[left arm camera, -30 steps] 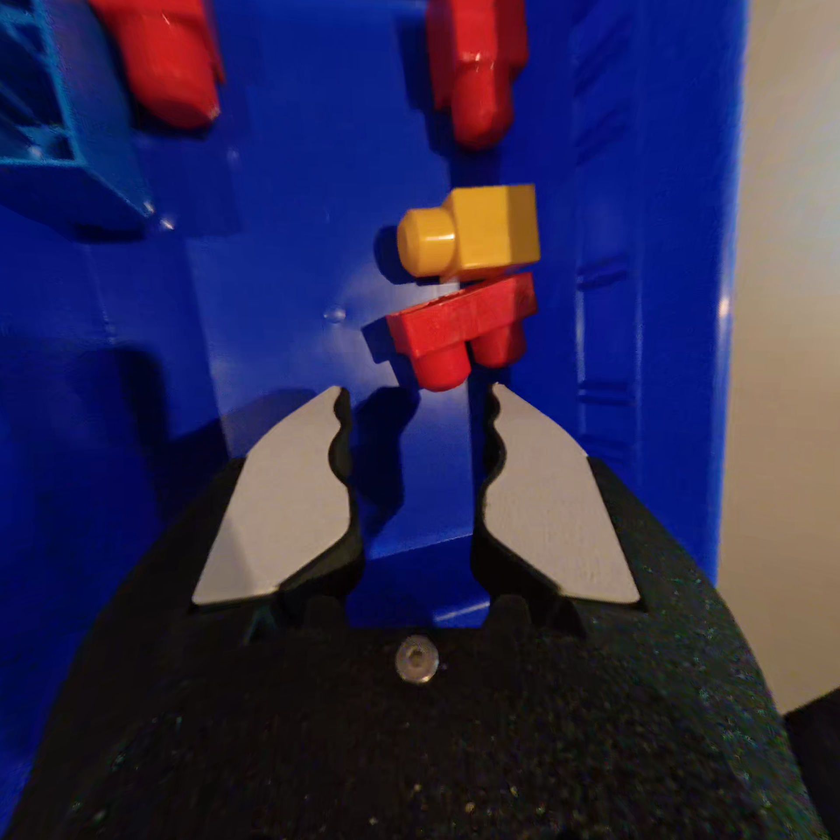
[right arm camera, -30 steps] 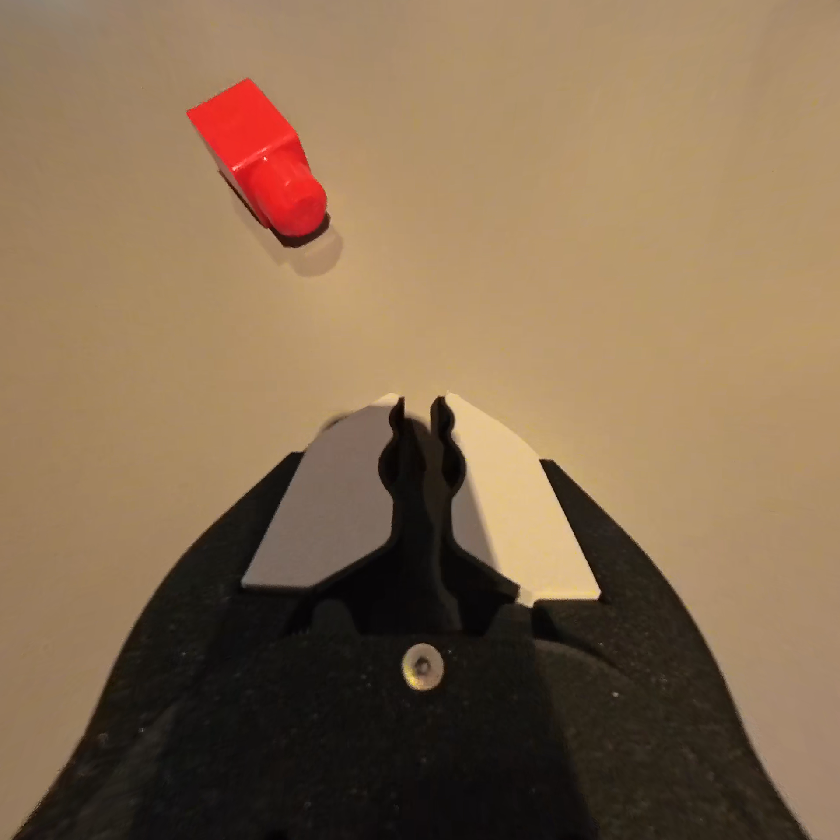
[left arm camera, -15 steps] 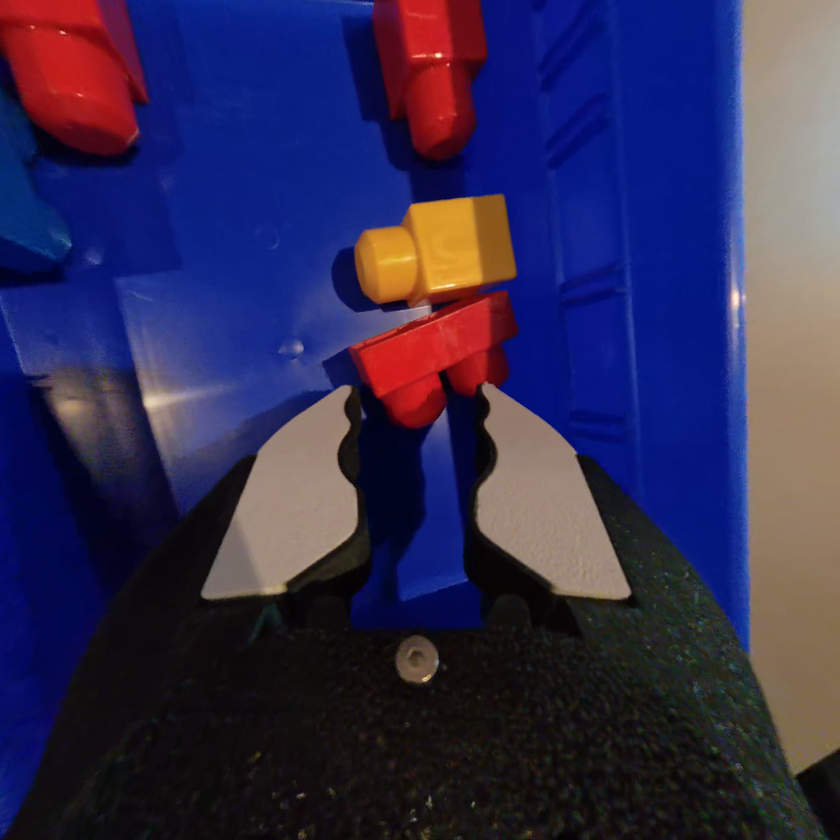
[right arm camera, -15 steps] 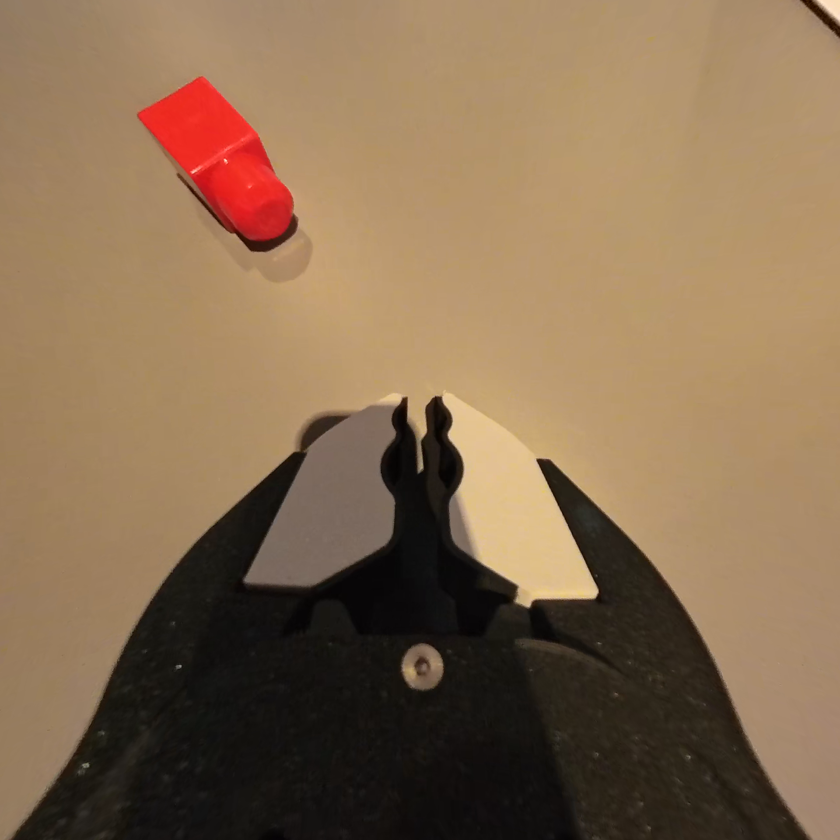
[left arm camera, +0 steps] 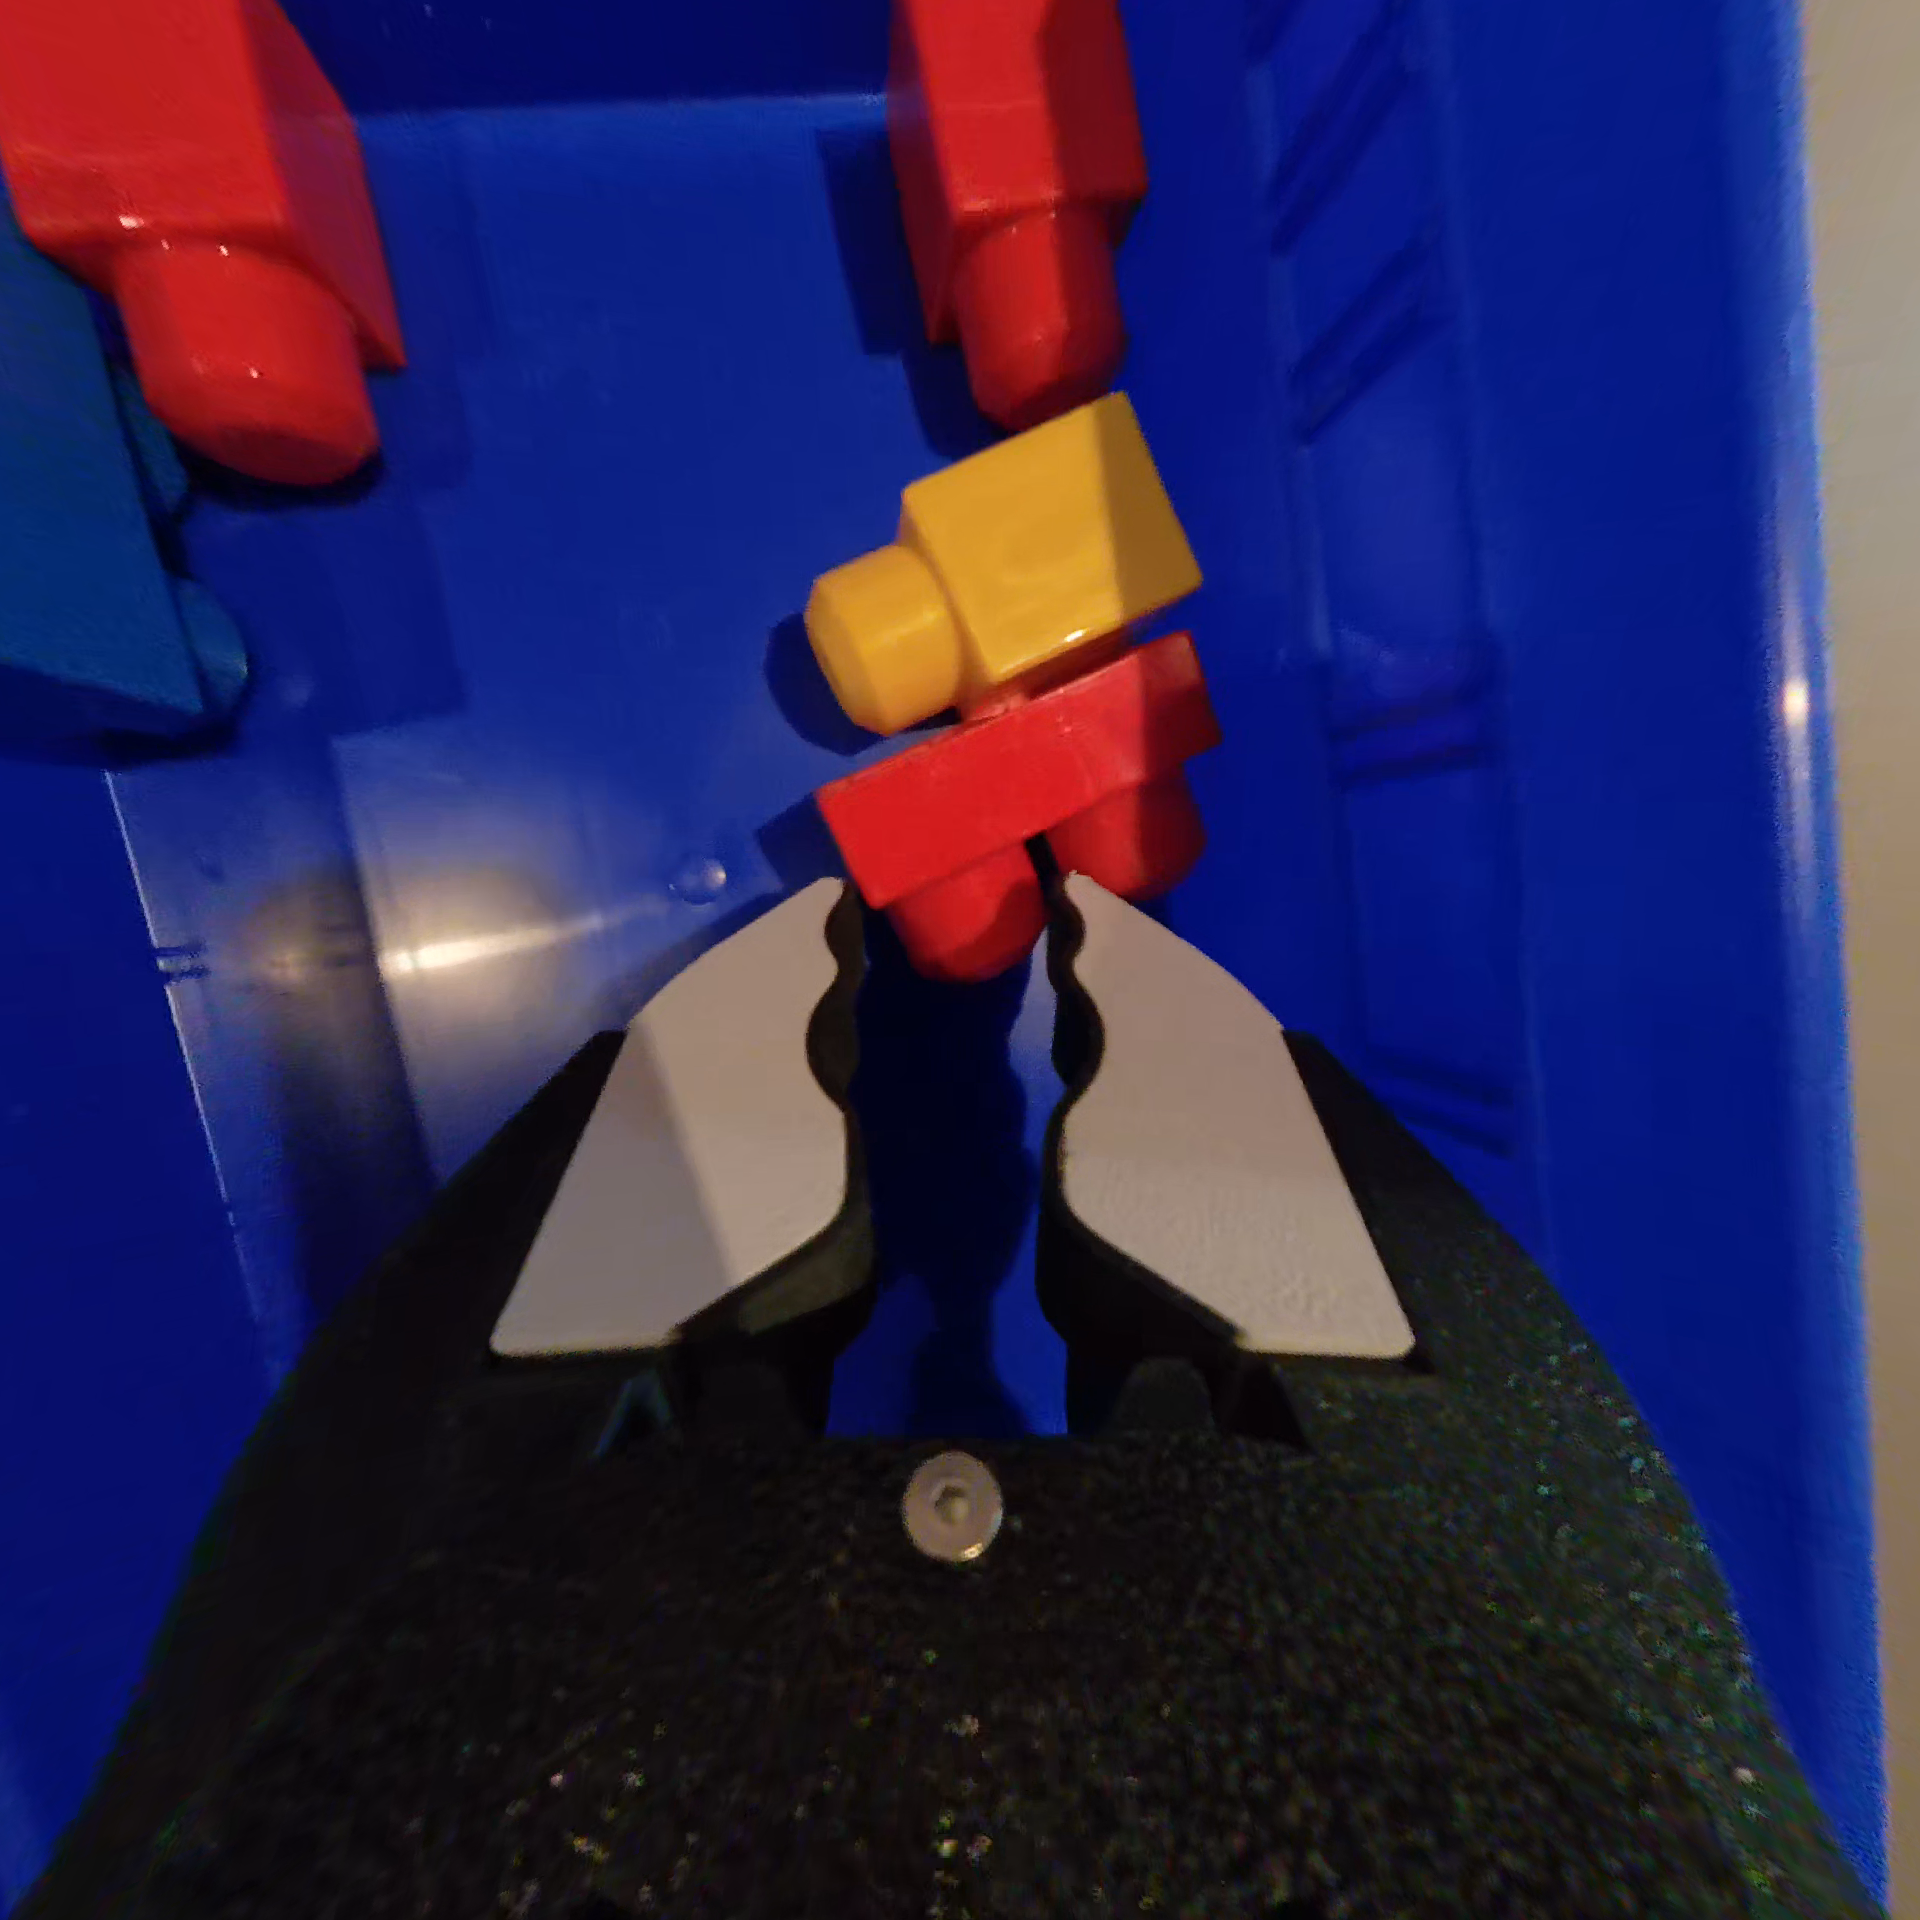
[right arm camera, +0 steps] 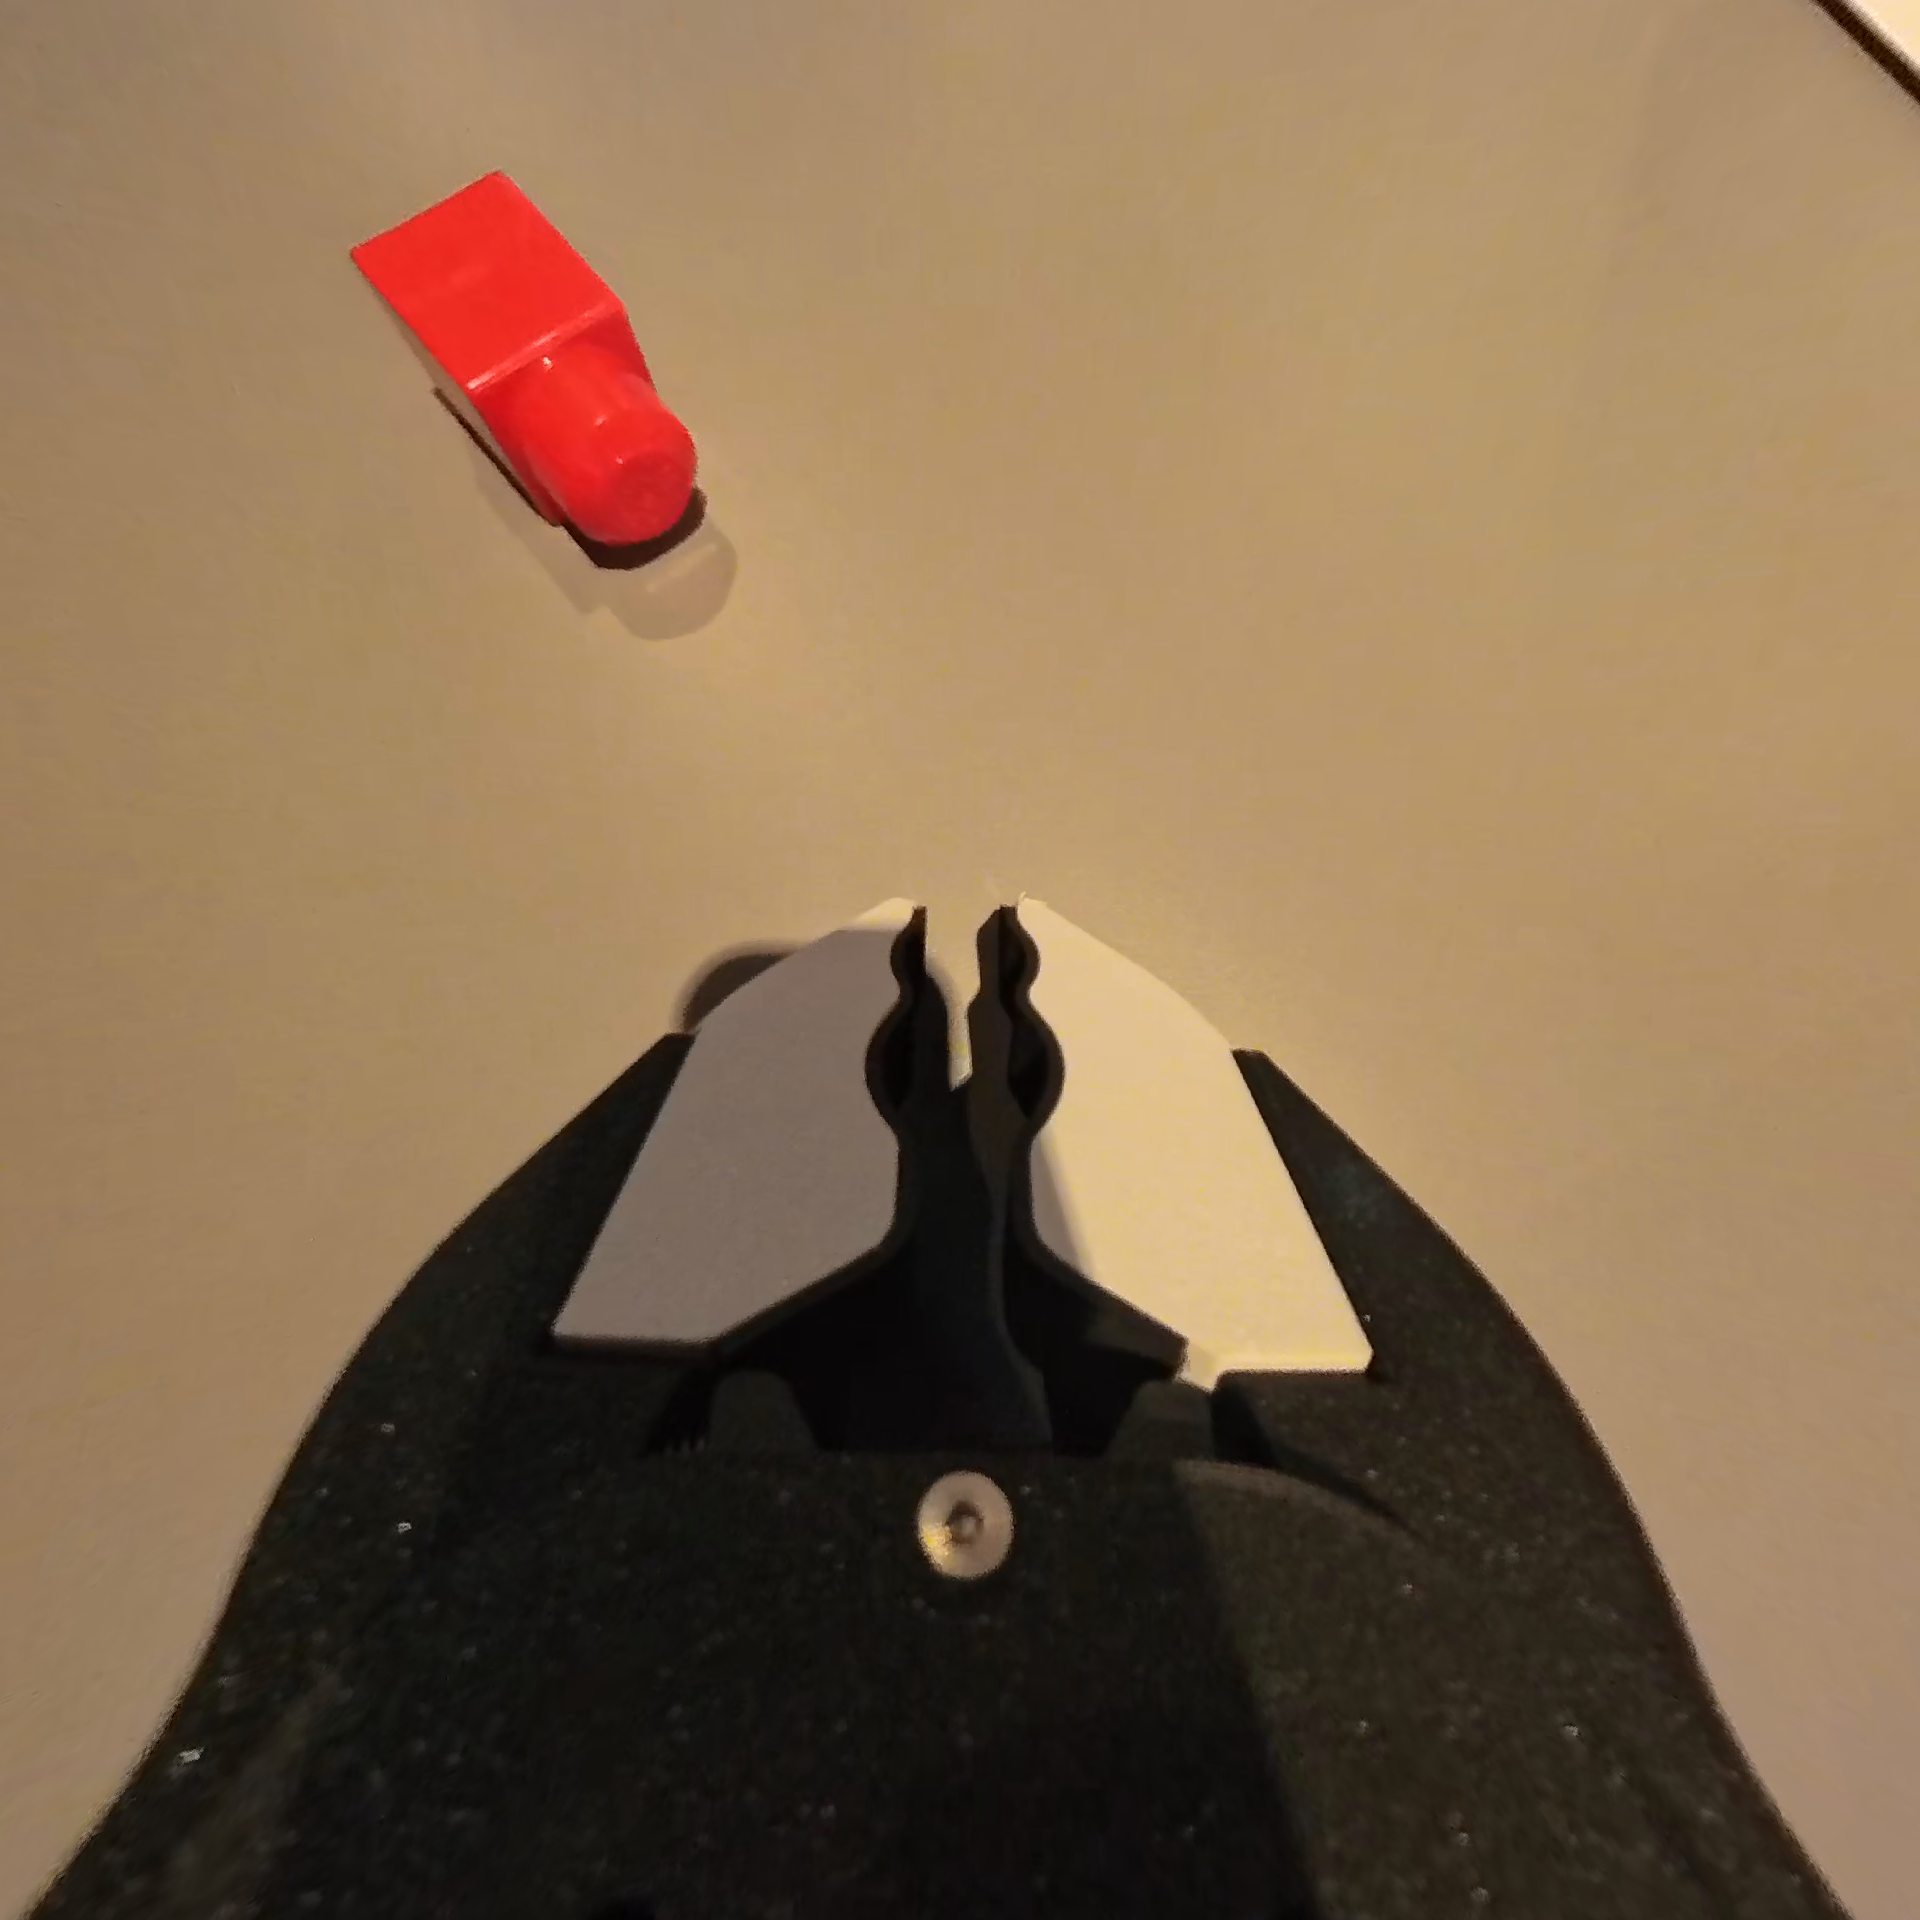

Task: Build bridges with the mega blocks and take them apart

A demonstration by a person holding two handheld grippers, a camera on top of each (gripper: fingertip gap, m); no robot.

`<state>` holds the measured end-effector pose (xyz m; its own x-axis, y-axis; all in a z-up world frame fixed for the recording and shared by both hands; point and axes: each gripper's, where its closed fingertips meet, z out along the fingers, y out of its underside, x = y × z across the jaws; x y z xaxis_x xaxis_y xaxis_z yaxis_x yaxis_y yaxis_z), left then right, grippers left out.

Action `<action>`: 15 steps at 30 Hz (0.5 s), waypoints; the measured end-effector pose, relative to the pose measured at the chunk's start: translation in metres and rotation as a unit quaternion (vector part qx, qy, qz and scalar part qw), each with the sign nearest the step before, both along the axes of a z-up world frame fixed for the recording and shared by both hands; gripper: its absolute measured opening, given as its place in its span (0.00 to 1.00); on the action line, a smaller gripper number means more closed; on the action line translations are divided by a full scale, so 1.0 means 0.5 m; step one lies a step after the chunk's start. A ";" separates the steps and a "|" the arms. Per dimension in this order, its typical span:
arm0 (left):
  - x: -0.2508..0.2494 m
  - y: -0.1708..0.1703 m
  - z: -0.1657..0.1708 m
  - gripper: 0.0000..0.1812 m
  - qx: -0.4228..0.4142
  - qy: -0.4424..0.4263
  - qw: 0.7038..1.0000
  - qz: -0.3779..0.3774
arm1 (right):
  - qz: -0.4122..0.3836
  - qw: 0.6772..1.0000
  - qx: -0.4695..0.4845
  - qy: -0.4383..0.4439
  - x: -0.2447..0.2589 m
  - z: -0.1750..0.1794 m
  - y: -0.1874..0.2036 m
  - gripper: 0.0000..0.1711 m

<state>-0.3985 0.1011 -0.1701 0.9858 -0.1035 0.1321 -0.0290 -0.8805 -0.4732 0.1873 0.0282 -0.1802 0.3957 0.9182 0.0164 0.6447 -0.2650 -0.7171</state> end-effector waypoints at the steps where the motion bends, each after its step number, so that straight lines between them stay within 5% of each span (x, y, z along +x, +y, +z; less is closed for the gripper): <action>1: 0.000 0.000 0.001 0.18 0.002 0.005 1.000 -0.002 | 0.001 1.000 0.002 0.000 0.000 0.000 0.000 0.08; 5: -0.012 -0.001 0.024 0.18 0.029 0.023 0.999 0.008 | 0.002 1.000 0.007 0.000 0.000 0.001 -0.001 0.08; 10: -0.027 -0.019 0.137 0.18 0.136 0.034 0.990 0.020 | 0.000 1.000 0.028 0.001 0.000 0.006 -0.001 0.08; 15: 0.159 -0.038 0.303 0.18 0.299 0.012 0.944 -0.141 | -0.003 1.000 0.029 0.009 0.001 0.009 0.001 0.08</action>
